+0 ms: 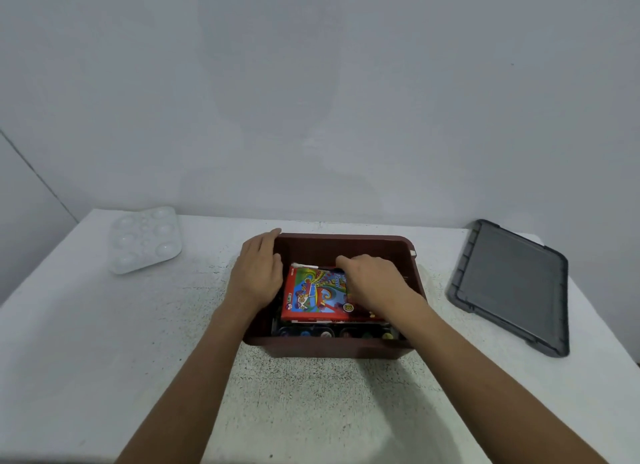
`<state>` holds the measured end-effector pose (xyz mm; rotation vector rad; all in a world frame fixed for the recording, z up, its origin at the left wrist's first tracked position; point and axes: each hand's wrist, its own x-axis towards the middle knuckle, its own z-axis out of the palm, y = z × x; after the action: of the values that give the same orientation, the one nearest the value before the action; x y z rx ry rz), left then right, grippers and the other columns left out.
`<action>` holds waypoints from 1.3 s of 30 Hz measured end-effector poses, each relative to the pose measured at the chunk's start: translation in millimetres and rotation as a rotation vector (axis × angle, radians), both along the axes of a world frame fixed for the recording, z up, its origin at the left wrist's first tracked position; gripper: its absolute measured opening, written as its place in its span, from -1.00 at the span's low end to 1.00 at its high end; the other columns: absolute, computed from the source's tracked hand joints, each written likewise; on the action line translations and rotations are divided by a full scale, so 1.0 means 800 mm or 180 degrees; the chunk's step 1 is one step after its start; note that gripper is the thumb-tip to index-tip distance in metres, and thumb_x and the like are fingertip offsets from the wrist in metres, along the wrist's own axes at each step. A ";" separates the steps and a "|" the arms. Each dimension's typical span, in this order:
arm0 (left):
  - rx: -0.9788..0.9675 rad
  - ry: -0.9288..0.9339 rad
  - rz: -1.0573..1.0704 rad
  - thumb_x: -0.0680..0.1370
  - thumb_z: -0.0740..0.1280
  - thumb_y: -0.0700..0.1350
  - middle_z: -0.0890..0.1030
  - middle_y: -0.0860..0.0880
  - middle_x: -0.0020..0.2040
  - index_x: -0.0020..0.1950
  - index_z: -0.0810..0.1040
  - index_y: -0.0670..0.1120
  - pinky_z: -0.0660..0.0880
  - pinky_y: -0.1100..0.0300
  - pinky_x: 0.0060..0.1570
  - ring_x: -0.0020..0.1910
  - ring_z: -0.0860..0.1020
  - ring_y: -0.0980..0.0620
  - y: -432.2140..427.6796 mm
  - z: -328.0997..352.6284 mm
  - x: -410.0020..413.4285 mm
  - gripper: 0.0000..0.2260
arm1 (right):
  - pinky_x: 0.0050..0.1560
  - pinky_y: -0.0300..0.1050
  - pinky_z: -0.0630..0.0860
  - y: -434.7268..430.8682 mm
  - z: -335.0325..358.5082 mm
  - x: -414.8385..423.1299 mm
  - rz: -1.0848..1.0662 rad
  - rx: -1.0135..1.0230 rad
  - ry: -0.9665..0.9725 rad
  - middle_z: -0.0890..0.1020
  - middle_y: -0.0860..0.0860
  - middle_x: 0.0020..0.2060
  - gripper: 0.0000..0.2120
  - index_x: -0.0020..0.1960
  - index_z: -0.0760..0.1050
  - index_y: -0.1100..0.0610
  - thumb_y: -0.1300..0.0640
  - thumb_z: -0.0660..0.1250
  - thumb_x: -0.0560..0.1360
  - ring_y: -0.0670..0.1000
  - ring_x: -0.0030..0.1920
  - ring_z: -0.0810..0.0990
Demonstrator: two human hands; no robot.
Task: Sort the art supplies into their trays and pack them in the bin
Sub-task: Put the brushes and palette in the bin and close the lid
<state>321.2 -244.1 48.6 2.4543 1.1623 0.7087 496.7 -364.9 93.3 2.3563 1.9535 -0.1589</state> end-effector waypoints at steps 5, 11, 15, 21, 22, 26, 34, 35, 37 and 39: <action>0.0066 -0.0114 -0.0041 0.63 0.20 -0.24 0.47 -0.19 0.36 0.47 0.34 -0.19 0.40 0.03 0.26 0.36 0.39 -0.14 -0.001 0.000 0.000 -0.61 | 0.02 0.02 0.56 0.032 -0.029 0.001 0.0252 -0.0030 -0.0220 0.59 0.11 0.15 -0.52 0.40 0.34 0.09 0.05 0.39 0.54 0.13 0.11 0.59; 0.0214 -0.0126 -0.0073 0.61 0.24 -0.25 0.50 -0.19 0.33 0.44 0.38 -0.21 0.43 0.04 0.22 0.33 0.43 -0.15 0.001 -0.006 -0.001 -0.61 | 0.14 0.03 0.53 0.034 -0.048 0.004 0.0303 0.0030 -0.0089 0.53 0.13 0.24 -0.50 0.43 0.37 0.11 0.03 0.38 0.55 0.13 0.21 0.52; 0.0220 -0.0129 -0.0047 0.61 0.25 -0.23 0.50 -0.18 0.33 0.44 0.38 -0.20 0.42 0.04 0.23 0.34 0.42 -0.14 0.004 -0.009 -0.001 -0.61 | 0.25 0.09 0.44 0.021 -0.057 0.003 0.0288 0.0085 -0.0121 0.46 0.15 0.30 -0.50 0.43 0.38 0.13 0.00 0.36 0.55 0.16 0.28 0.44; 0.0219 -0.0124 -0.0023 0.60 0.27 -0.23 0.50 -0.16 0.34 0.43 0.39 -0.19 0.41 0.07 0.23 0.33 0.43 -0.13 0.006 -0.014 0.000 -0.62 | 0.21 0.09 0.46 0.014 -0.056 -0.001 0.0264 0.0084 -0.0010 0.39 0.17 0.31 -0.53 0.42 0.39 0.18 0.00 0.30 0.58 0.16 0.29 0.39; 0.0208 -0.0131 -0.0023 0.60 0.27 -0.23 0.50 -0.16 0.34 0.43 0.39 -0.18 0.41 0.08 0.23 0.33 0.43 -0.13 0.007 -0.014 0.000 -0.62 | 0.19 0.08 0.47 0.014 -0.055 -0.001 0.0259 0.0018 0.0015 0.40 0.17 0.30 -0.53 0.42 0.39 0.19 0.00 0.30 0.59 0.16 0.28 0.39; 0.0245 -0.0153 -0.0072 0.60 0.27 -0.24 0.51 -0.17 0.32 0.42 0.41 -0.20 0.42 0.07 0.22 0.31 0.45 -0.14 0.007 -0.016 -0.001 -0.63 | 0.18 0.11 0.48 0.017 -0.056 -0.001 0.0177 -0.0043 0.0055 0.41 0.18 0.29 -0.54 0.39 0.42 0.20 -0.02 0.30 0.58 0.17 0.29 0.39; 0.0190 -0.0165 -0.0043 0.61 0.25 -0.22 0.49 -0.15 0.35 0.43 0.40 -0.18 0.33 0.16 0.22 0.34 0.41 -0.11 0.009 -0.019 0.000 -0.63 | 0.23 0.10 0.49 0.018 -0.058 0.002 0.0067 0.0021 0.0180 0.40 0.16 0.33 -0.49 0.43 0.37 0.17 -0.07 0.31 0.57 0.15 0.30 0.40; 0.0171 -0.0164 -0.0049 0.61 0.26 -0.21 0.49 -0.15 0.35 0.43 0.40 -0.17 0.32 0.17 0.22 0.34 0.41 -0.10 0.011 -0.020 0.000 -0.63 | 0.23 0.10 0.49 0.018 -0.057 0.002 0.0051 0.0010 0.0191 0.40 0.16 0.33 -0.49 0.42 0.37 0.17 -0.07 0.31 0.57 0.15 0.30 0.40; 0.0074 -0.0248 -0.0057 0.62 0.25 -0.21 0.49 -0.11 0.36 0.43 0.40 -0.15 0.28 0.20 0.23 0.35 0.40 -0.08 0.014 -0.023 0.001 -0.64 | 0.23 0.08 0.47 0.016 -0.054 0.002 0.0028 0.0026 0.0257 0.41 0.15 0.32 -0.51 0.43 0.38 0.16 -0.05 0.30 0.58 0.14 0.29 0.40; -0.0171 -0.0538 -0.0056 0.63 0.24 -0.21 0.49 -0.07 0.36 0.43 0.41 -0.13 0.27 0.24 0.26 0.34 0.40 -0.02 0.018 -0.022 -0.002 -0.65 | 0.23 0.06 0.46 0.016 -0.050 0.002 0.0022 0.0078 0.0341 0.42 0.14 0.32 -0.54 0.43 0.38 0.16 -0.01 0.28 0.60 0.14 0.29 0.40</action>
<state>319.5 -229.6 30.7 2.3076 1.0802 0.8500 498.2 -352.4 53.7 2.4035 2.0211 -0.2677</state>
